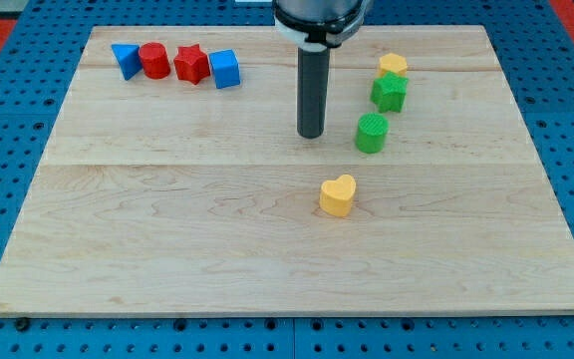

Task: Push green circle to the bottom of green star

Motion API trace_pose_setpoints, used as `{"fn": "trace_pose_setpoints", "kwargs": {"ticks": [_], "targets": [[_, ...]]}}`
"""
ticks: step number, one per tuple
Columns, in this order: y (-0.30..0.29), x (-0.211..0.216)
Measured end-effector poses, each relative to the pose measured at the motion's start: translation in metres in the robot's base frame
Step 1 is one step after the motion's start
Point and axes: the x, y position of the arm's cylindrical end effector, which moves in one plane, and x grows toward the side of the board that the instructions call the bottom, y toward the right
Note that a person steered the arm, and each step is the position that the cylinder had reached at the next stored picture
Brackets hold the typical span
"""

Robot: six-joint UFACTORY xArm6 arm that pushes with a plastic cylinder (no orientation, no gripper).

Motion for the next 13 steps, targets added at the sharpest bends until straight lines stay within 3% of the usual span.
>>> {"fn": "trace_pose_setpoints", "kwargs": {"ticks": [2,4,7,12,13], "targets": [[0.049,0.028],[0.055,-0.002],[0.076,-0.002],[0.078,0.003],[0.03,0.004]]}}
